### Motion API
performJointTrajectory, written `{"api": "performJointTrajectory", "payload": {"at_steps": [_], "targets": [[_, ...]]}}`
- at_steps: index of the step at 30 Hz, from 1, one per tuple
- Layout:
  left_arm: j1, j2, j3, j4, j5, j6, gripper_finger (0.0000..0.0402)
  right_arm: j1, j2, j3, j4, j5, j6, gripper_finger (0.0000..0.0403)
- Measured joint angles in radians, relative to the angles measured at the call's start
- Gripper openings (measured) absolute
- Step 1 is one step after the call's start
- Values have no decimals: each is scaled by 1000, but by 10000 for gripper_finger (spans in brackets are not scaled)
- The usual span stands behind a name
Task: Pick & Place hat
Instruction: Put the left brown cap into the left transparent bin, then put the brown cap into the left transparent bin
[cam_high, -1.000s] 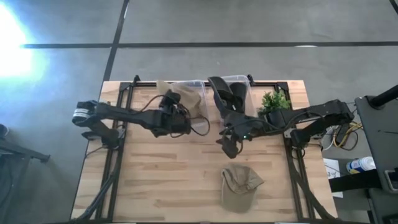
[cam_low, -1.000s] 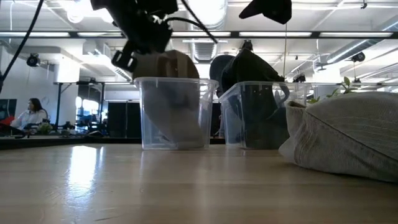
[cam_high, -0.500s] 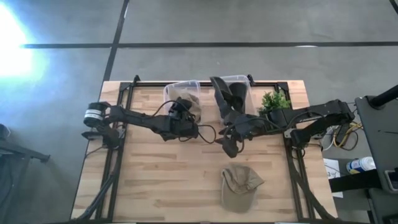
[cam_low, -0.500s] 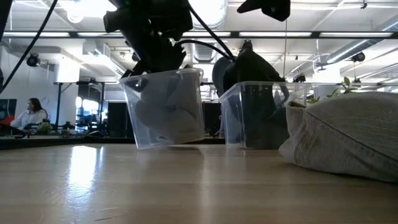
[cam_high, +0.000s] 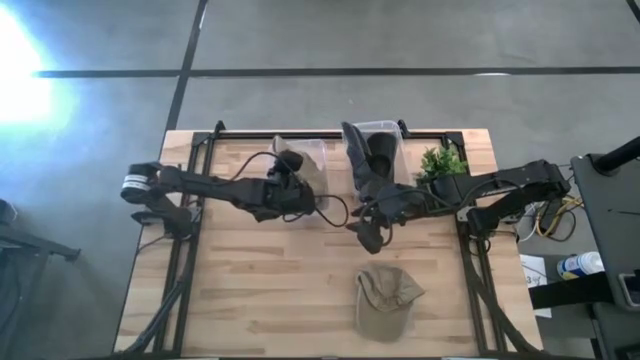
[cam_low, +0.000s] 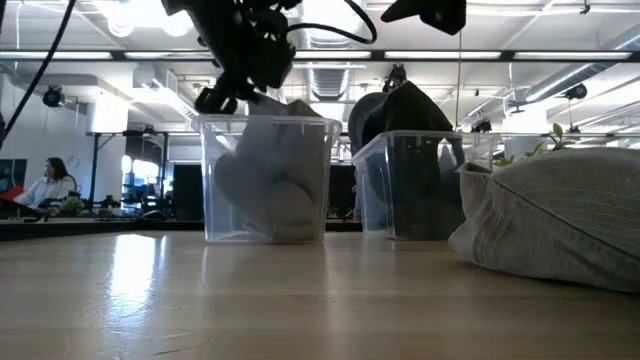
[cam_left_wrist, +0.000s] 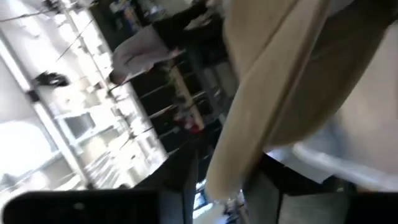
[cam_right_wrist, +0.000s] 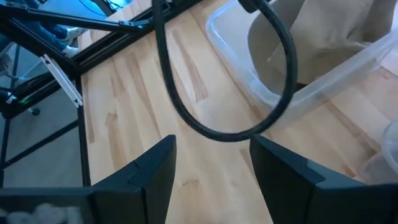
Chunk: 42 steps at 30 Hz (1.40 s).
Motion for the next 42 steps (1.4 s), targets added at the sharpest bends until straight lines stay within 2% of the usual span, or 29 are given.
{"api": "performJointTrajectory", "payload": {"at_steps": [9, 13, 16, 21, 27, 30, 35, 39, 42], "targets": [[-80, -62, 0, -30, -36, 50, 122, -10, -44, 0, -10, 0, -14, 201], [-137, -128, 0, -73, -49, 30, 122, -16, -71, -1, -33, 0, 0, 201], [-183, -192, 1, -78, -72, 7, 122, -16, -88, -3, -112, -14, 42, 201], [-255, -300, 2, -76, -107, -57, 122, -13, -87, -40, -311, -158, 150, 201], [-333, -391, 2, 9, -121, -231, 122, 52, -72, -159, -363, -414, 313, 201], [-366, -404, 3, 68, -73, -327, 122, 122, -84, -232, -358, -498, 454, 201], [-402, -406, 3, 107, 55, -504, 122, 289, -126, -327, -263, -538, 739, 201], [-406, -401, 3, 105, 241, -740, 122, 411, -140, -414, -52, -536, 975, 201], [-402, -401, 3, 106, 431, -935, 122, 483, -130, -496, 127, -512, 1119, 201]]}}
